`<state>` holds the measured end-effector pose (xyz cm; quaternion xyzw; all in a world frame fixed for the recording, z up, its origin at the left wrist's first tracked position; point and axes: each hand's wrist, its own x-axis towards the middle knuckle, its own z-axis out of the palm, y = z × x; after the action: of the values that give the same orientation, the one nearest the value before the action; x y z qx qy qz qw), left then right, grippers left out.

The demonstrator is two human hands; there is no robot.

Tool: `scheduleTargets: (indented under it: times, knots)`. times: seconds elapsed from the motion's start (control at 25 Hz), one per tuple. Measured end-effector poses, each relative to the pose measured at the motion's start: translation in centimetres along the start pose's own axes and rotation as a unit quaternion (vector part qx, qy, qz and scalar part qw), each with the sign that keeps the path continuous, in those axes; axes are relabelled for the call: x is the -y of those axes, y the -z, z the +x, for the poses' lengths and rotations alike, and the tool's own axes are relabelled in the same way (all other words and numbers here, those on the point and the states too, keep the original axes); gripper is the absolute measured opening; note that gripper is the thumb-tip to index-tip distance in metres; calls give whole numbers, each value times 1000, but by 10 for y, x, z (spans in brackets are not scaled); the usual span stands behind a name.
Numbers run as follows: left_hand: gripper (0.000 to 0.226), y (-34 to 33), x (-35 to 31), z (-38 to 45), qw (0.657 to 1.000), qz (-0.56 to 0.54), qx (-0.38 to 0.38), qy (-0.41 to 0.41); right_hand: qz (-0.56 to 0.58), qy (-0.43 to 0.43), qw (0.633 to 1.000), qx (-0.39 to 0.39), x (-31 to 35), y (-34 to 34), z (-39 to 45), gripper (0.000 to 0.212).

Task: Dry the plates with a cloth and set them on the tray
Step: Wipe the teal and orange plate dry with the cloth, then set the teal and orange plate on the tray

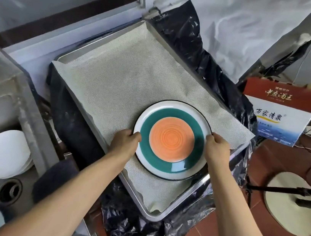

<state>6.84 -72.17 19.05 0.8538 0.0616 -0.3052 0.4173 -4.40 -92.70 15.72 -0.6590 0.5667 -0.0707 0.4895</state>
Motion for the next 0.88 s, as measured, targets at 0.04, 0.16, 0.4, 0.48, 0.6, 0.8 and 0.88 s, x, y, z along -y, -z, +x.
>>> scheduleTargets:
  times: [0.04, 0.16, 0.4, 0.48, 0.6, 0.8, 0.88]
  knots:
    - [49, -1, -1, 0, 1000, 5, 2, 1, -8, 6, 1000, 2, -1, -1, -1, 23]
    - [40, 0, -2, -2, 1000, 16, 12, 3, -31, 28, 999, 11, -5, -3, -7, 17]
    - [15, 9, 6, -10, 997, 30, 33, -59, -73, 142, 986, -38, 5, -11, -33, 26]
    - [15, 21, 13, -13, 996, 19, 24, -86, -70, 168, 983, -27, 11, -17, -47, 37]
    - [26, 46, 18, -25, 991, 42, -6, -127, -46, 219, 975, 7, 23, -33, -73, 36]
    - [21, 94, 33, -56, 985, -12, -64, -158, -12, 296, 952, 76, 49, -65, -123, 34]
    - [22, 114, 44, -69, 983, -32, -86, -161, -12, 336, 936, 105, 59, -81, -147, 33]
